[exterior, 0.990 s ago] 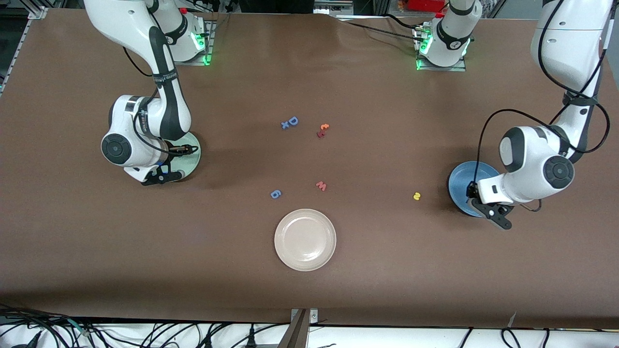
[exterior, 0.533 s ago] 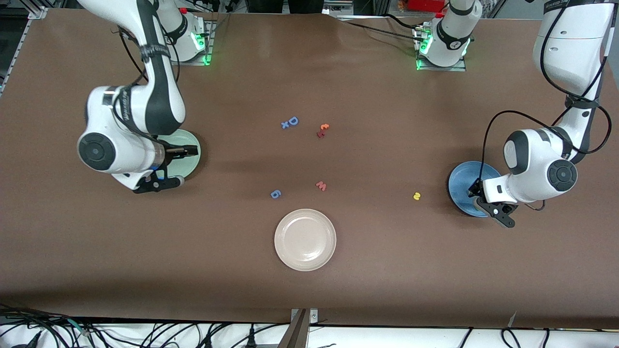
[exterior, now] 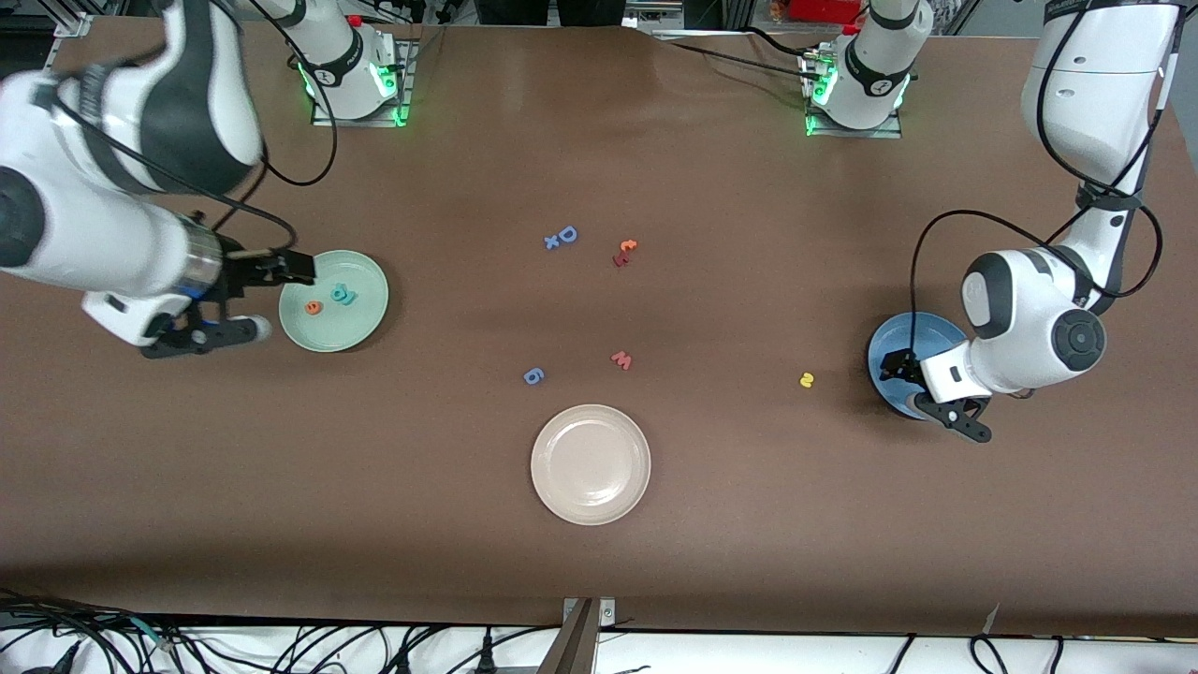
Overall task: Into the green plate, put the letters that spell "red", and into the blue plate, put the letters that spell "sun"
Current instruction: 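Return the right gripper to rest while the left gripper reaches the yellow 2, then grasp the yellow 2 with the left gripper and lift it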
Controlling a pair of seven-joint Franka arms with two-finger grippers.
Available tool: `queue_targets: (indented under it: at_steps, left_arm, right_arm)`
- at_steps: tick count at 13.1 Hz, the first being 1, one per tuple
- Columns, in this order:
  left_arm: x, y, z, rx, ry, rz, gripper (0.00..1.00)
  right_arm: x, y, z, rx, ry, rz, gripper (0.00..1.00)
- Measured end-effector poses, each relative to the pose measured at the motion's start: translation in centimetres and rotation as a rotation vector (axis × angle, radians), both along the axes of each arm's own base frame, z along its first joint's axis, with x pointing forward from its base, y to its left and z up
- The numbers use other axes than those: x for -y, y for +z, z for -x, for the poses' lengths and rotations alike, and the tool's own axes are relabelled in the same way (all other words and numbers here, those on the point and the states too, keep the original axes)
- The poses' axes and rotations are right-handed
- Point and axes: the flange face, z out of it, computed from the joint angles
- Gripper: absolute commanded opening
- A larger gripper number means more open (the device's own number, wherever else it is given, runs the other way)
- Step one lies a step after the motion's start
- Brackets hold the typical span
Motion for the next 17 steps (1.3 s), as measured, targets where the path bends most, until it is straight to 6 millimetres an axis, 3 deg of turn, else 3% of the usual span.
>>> queue_targets:
  at_steps: [2, 5, 7, 10, 12, 15, 17]
  left_arm:
    - [4.5, 0.3, 0.1, -0.018, 0.116, 0.012, 1.00]
    - [8.9, 0.6, 0.4, -0.030, 0.150, 0.021, 0.97]
    - [10.6, 0.6, 0.7, -0.030, 0.116, 0.021, 0.82]
    - [12.7, 0.4, 1.2, -0.025, 0.023, -0.009, 0.77]
    - [13.8, -0.1, 1.6, -0.024, -0.041, -0.036, 0.78]
    - [14.2, -0.8, 1.7, -0.018, -0.067, -0.037, 0.77]
    - [14.2, -1.9, 1.8, -0.019, -0.071, -0.036, 0.72]
  right_arm:
    - [1.9, 3.4, 1.2, 0.038, 0.021, 0.052, 1.00]
    - [4.1, 6.7, 3.1, 0.078, -0.031, 0.064, 1.00]
    - [7.2, 7.1, 3.8, 0.120, -0.086, 0.054, 1.00]
    - [9.6, 6.1, 6.9, 0.141, -0.120, 0.053, 1.00]
    - [9.5, 6.9, 7.6, 0.171, -0.119, 0.052, 1.00]
    - [6.7, 7.2, 7.9, 0.171, -0.073, 0.057, 1.00]
    - [6.3, 7.2, 7.9, 0.172, -0.065, 0.059, 1.00]
